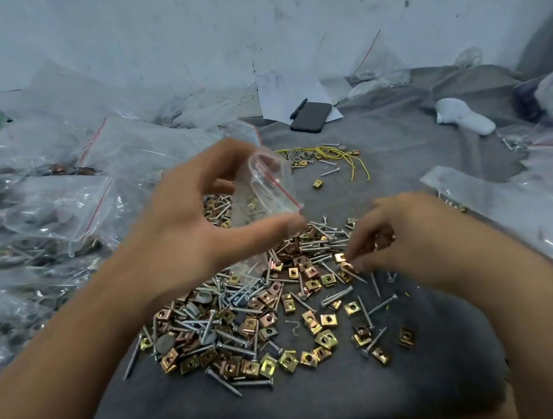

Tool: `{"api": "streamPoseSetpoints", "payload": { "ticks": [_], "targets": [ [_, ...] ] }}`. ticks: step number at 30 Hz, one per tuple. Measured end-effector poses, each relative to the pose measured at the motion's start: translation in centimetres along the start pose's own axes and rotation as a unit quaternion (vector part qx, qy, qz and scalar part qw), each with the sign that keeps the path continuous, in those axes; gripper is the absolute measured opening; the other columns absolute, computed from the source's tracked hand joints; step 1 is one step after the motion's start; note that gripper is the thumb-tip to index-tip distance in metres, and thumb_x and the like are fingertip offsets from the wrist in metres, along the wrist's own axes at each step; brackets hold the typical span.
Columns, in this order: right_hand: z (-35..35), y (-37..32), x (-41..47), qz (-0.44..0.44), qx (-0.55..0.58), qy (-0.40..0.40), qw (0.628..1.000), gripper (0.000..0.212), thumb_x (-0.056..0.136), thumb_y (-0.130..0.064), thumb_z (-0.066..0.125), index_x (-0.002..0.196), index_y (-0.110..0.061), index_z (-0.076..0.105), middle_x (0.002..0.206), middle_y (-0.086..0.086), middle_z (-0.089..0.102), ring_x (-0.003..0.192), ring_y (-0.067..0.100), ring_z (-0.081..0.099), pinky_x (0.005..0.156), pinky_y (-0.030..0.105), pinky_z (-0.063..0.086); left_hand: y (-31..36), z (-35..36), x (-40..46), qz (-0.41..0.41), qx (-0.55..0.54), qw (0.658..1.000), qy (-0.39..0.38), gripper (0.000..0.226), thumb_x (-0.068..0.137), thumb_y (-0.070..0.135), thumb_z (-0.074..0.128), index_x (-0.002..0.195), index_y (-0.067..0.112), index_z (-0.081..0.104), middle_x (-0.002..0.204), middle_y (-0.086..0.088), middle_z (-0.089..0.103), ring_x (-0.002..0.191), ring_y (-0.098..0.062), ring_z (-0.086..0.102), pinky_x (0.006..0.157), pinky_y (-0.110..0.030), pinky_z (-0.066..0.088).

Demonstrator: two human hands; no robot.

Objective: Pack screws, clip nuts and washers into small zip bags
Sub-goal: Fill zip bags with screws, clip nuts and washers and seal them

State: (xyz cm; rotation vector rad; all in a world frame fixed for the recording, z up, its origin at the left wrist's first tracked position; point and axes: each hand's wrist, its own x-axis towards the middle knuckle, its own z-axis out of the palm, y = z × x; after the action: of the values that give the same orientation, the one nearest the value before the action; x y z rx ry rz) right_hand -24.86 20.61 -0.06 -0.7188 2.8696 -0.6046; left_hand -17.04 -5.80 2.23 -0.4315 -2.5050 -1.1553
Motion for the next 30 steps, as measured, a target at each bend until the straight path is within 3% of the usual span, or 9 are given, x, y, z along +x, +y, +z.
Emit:
{"api": "streamPoseSetpoints", "payload": {
  "ticks": [5,10,12,15,19,22,24,27,30],
  "targets": [
    [0.4,0.0,0.4,0.036,-0.016,0.000,0.999,0.020,0.073,-0.040,0.091,0.078,-0.051,0.076,0.084,-0.014,0.065,0.076,0.001,0.059,0.068,0.027,0.050,-0.4,-0.4,0.2,-0.009,-0.034,0.999,0.035,0.059,0.077,0.071,0.080,0.122,0.036,0.067,0.123,0.015,0.074,0.119,-0.013,0.070,0.108,-0.052,0.050],
    [0.7,0.1,0.4,0.036,-0.069,-0.008,0.997,0.038,0.072,-0.060,0.086,0.108,-0.053,0.073,0.103,-0.017,0.056,0.090,0.006,0.053,0.084,0.035,0.050,-0.3,-0.5,0.1,-0.013,-0.026,0.999,0.045,0.060,0.077,0.072,0.080,0.121,0.033,0.069,0.120,0.013,0.075,0.117,-0.014,0.071,0.107,-0.049,0.052],
    [0.7,-0.1,0.3,0.038,-0.065,-0.009,0.997,0.039,0.070,-0.063,0.086,0.104,-0.052,0.074,0.102,-0.018,0.056,0.092,0.007,0.054,0.085,0.038,0.051,-0.2,-0.5,0.1,-0.014,-0.026,0.998,0.050,0.060,0.077,0.070,0.081,0.121,0.031,0.069,0.120,0.013,0.076,0.117,-0.014,0.071,0.107,-0.047,0.052],
    [1.0,-0.5,0.6,0.039,-0.047,0.024,0.998,0.017,0.071,-0.059,0.087,0.082,-0.049,0.077,0.092,-0.017,0.060,0.085,0.006,0.058,0.080,0.038,0.055,-0.2,-0.4,0.1,-0.017,-0.025,0.998,0.052,0.060,0.077,0.067,0.081,0.121,0.028,0.070,0.120,0.012,0.076,0.117,-0.014,0.071,0.107,-0.047,0.052],
    [1.6,-0.4,0.7,0.030,-0.018,0.032,0.999,0.016,0.077,-0.049,0.087,0.074,-0.039,0.075,0.086,-0.016,0.063,0.079,0.004,0.061,0.073,0.029,0.054,-0.1,-0.4,0.1,-0.012,-0.027,0.999,0.042,0.062,0.074,0.070,0.082,0.121,0.031,0.070,0.120,0.012,0.075,0.117,-0.017,0.071,0.107,-0.049,0.052],
    [1.7,0.1,0.3,-0.015,0.065,0.083,0.994,0.017,0.078,-0.035,0.088,0.081,-0.033,0.071,0.083,-0.012,0.066,0.076,0.002,0.062,0.065,0.017,0.050,0.0,-0.4,0.3,0.006,-0.030,0.999,0.026,0.059,0.072,0.066,0.086,0.120,0.038,0.069,0.121,0.015,0.075,0.118,-0.014,0.070,0.107,-0.045,0.052],
    [1.5,-0.1,0.1,-0.065,0.159,0.128,0.977,0.019,0.080,-0.022,0.088,0.085,-0.029,0.071,0.077,-0.007,0.071,0.070,0.005,0.066,0.064,0.022,0.055,-0.1,-0.5,0.4,-0.001,-0.033,0.999,0.003,0.064,0.066,0.065,0.090,0.122,0.042,0.068,0.124,0.017,0.073,0.121,-0.010,0.068,0.108,-0.041,0.051],
    [0.8,-1.1,-0.2,-0.150,0.316,0.169,0.922,0.019,0.083,-0.012,0.085,0.093,-0.021,0.072,0.084,0.001,0.075,0.075,0.020,0.072,0.069,0.035,0.061,-0.1,-0.3,0.3,-0.013,-0.021,0.999,-0.037,0.074,0.060,0.067,0.091,0.125,0.047,0.064,0.128,0.022,0.069,0.124,0.000,0.065,0.107,-0.027,0.048],
    [0.2,-2.3,-0.5,-0.201,0.402,0.194,0.872,0.018,0.087,-0.010,0.081,0.100,-0.020,0.074,0.088,0.004,0.075,0.075,0.019,0.072,0.067,0.026,0.059,-0.1,0.1,0.2,0.003,0.005,0.999,-0.054,0.074,0.062,0.064,0.092,0.127,0.045,0.061,0.128,0.020,0.068,0.124,0.001,0.063,0.108,-0.015,0.046]
  ]
}}
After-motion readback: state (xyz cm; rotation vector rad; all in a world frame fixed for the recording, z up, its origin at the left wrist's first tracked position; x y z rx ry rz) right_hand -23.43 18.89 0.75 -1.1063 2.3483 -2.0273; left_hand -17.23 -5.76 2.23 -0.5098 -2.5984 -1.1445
